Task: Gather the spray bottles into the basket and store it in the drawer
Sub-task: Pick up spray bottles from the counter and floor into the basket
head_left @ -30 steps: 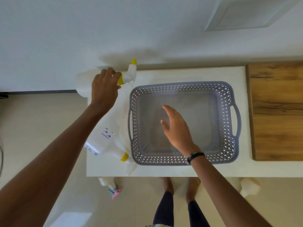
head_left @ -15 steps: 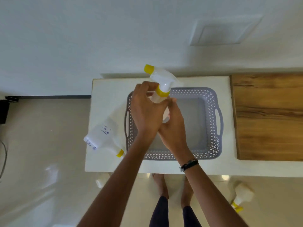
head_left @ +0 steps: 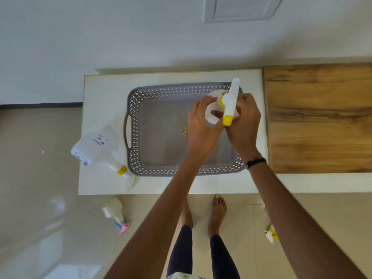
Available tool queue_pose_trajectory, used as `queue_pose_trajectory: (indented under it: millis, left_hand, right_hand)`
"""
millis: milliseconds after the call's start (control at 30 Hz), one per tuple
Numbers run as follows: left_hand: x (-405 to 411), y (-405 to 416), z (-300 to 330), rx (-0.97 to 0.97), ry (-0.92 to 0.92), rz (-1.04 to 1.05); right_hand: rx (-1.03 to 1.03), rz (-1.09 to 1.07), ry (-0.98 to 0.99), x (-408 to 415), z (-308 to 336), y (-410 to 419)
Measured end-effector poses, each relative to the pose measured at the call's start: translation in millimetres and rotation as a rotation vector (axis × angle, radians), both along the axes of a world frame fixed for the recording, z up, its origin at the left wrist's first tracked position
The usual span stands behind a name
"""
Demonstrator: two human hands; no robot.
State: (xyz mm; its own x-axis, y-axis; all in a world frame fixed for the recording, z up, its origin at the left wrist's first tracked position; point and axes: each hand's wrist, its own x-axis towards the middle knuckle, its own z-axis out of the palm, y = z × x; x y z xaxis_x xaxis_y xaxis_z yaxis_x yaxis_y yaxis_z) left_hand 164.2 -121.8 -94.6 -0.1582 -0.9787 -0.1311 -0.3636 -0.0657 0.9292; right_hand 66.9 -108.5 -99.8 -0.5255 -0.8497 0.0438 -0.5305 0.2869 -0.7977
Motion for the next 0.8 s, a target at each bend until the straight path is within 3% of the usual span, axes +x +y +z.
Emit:
queue_pose_trajectory:
  millis: [200, 533, 800]
  left_hand:
    - [-1, -6, -33, 0.194, -0.175, -0.187]
    - [-9, -18, -42, 0.136, -0.354, -0.231]
    - [3, -23, -42, 0.137, -0.423, -0.295]
  right_hand:
    - [0.033, 0.129, 0.041, -35, -17, -21]
    - [-0.007, 0.149, 0.158, -33, -24, -27]
    - [0.052, 0.122, 0.134, -30, -29, -23]
